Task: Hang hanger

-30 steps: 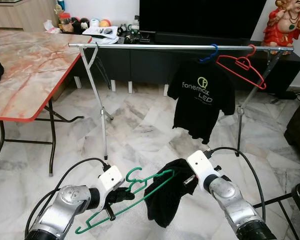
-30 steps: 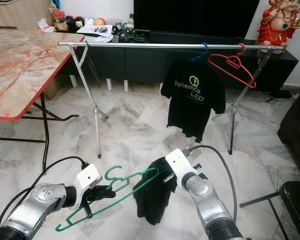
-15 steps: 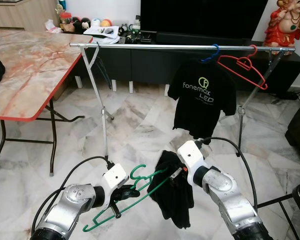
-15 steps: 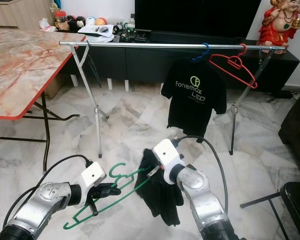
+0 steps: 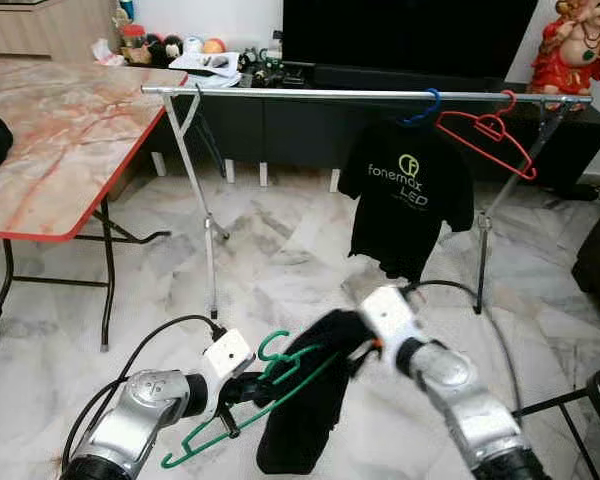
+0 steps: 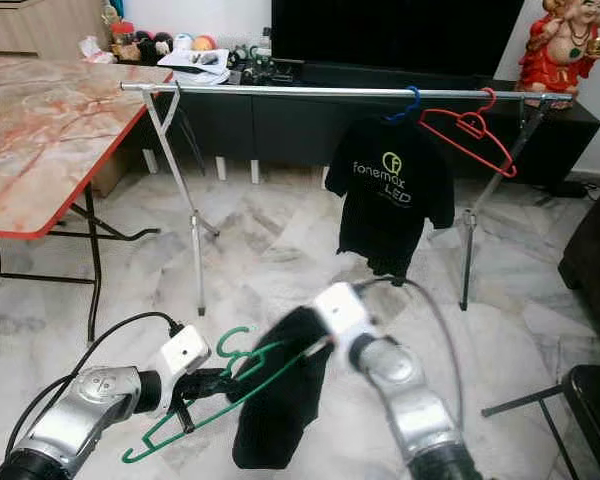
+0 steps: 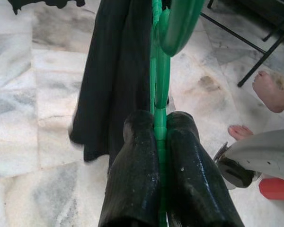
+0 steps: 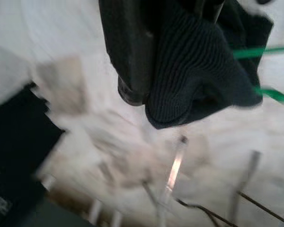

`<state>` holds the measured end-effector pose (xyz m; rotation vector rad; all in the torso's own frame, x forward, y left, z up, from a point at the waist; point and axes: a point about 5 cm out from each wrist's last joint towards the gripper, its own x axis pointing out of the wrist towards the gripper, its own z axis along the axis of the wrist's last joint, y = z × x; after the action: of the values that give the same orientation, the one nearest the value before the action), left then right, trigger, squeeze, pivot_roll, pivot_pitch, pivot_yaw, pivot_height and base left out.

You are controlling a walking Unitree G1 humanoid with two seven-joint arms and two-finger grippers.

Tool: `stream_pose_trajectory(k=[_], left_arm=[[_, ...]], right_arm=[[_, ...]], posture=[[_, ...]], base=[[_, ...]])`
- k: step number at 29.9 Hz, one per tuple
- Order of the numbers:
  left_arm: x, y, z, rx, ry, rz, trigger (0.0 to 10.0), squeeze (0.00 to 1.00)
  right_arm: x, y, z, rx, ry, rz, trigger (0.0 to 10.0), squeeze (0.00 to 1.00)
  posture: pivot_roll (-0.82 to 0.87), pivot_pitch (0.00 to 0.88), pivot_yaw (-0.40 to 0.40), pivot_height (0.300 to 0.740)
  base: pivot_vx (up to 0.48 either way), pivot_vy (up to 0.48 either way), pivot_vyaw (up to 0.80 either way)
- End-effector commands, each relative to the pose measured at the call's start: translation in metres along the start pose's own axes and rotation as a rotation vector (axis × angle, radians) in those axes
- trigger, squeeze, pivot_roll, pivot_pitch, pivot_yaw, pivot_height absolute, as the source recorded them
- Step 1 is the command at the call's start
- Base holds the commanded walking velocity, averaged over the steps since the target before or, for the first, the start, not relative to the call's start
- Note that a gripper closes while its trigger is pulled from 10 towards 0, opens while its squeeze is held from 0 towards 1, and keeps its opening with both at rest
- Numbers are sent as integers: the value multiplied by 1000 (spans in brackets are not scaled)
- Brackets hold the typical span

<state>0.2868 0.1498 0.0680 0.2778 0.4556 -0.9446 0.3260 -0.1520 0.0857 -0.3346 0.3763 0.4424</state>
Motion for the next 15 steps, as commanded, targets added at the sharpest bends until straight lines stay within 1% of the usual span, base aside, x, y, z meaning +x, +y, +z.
stream_pose_trajectory(k=[1,7,11,13,15], left_arm=[[-3,1,3,19,-6,-2,10000,0],[-3,1,3,20,-5,1,10000,0],[-3,0,3,20,-4,-6,10000,0],[-4,1,3,23,-1,-8,10000,0],[-5,2,2,24,3,-6,10000,0]], right_arm=[[0,-6,2,4,-1,-45,10000,0],[2,-2,2,23,-5,-47,10000,0],[6,-2,1,9,-1,-66,10000,0],[7,-5,-1,-3,4,-103,10000,0],[7,-8,-2,8,10,-134,10000,0]], posture=[[61,94,-38,740],[63,94,-37,740],[64,93,-36,740],[65,93,-37,740],[66,93,-37,740]], base=[[0,0,0],[0,0,0],[0,0,0],[0,0,0],[0,0,0]])
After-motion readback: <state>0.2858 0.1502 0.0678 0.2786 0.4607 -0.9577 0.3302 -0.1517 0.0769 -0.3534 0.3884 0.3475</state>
